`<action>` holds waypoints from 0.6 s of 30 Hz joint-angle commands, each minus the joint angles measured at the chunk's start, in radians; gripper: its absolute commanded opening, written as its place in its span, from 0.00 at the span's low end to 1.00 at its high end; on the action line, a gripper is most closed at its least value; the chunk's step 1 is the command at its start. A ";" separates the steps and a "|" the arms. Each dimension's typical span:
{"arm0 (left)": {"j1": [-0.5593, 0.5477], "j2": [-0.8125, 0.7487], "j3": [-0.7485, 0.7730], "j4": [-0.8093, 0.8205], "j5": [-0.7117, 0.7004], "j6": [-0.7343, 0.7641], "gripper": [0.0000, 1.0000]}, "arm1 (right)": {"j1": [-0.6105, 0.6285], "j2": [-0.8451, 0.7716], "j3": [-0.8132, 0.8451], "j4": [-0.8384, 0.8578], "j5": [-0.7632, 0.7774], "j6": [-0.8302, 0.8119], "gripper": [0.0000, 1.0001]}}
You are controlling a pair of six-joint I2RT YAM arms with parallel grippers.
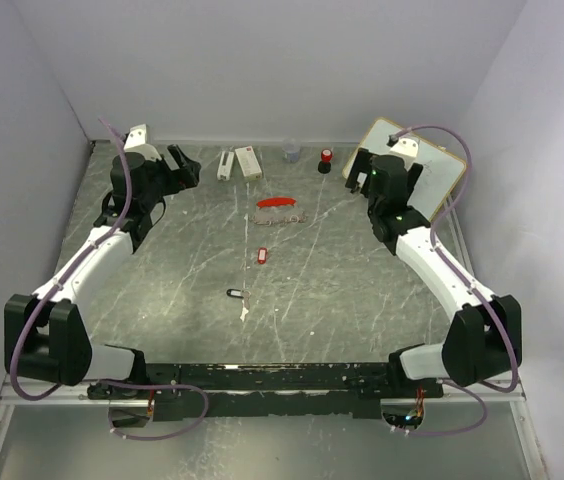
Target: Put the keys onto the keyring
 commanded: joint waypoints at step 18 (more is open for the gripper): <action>0.032 -0.062 0.066 -0.130 0.103 -0.133 0.96 | 0.011 -0.105 -0.070 0.014 -0.233 -0.007 1.00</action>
